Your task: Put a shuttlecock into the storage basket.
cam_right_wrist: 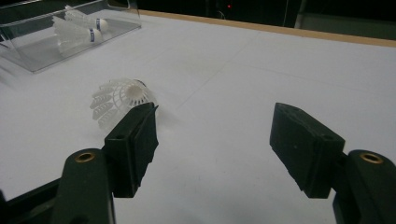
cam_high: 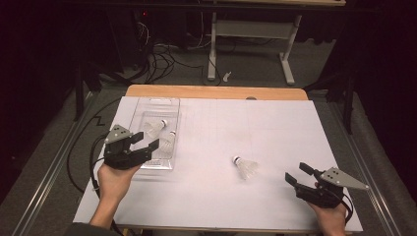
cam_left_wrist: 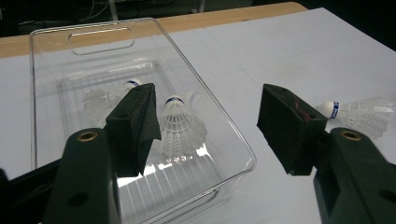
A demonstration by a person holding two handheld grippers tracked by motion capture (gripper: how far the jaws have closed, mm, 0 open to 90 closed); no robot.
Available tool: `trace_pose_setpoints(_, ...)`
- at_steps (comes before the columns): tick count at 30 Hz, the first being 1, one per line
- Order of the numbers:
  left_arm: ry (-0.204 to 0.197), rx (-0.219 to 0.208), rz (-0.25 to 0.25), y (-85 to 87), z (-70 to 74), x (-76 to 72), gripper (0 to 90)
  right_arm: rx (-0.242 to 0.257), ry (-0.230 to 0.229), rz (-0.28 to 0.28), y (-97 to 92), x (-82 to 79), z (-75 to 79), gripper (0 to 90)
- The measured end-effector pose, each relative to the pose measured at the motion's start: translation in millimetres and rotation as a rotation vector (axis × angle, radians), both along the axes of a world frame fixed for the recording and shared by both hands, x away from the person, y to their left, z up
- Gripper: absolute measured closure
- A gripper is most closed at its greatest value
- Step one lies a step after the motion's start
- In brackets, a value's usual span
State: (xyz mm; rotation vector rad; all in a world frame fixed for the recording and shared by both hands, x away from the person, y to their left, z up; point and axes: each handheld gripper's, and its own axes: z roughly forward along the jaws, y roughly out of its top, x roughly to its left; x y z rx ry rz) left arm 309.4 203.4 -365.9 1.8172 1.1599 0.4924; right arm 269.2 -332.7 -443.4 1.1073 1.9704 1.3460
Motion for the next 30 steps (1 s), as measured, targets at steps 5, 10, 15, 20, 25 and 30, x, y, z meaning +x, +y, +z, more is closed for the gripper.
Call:
trace_pose_setpoints(5, -0.002, -0.002, 0.000, 0.1, -4.0, -3.0, 38.2, -0.002, 0.000, -0.001, 0.1, 0.7, -0.2, 32.7)
trace_pose_setpoints(10, -0.002, -0.007, 0.006, 2.4, -7.5, -7.3, 37.9, 0.000, 0.000, -0.003, -0.1, 0.6, -0.1, 32.7)
trace_pose_setpoints(15, -0.012, -0.016, 0.008, 4.8, -10.8, -12.8, 37.8, 0.003, 0.002, -0.007, 0.1, 0.9, 0.0, 32.7)
trace_pose_setpoints(20, -0.021, -0.021, 0.013, 7.4, -13.9, -16.8, 37.8, 0.005, 0.004, -0.009, -0.2, 1.5, 0.0, 32.7)
trace_pose_setpoints(25, -0.025, -0.029, 0.017, 8.4, -17.3, -19.7, 37.8, 0.005, 0.003, -0.011, -0.1, 1.0, 0.1, 32.6)
trace_pose_setpoints(30, -0.025, -0.027, 0.011, 6.8, -20.6, -21.0, 37.8, 0.007, 0.005, -0.012, -0.6, 1.3, -0.1, 32.6)
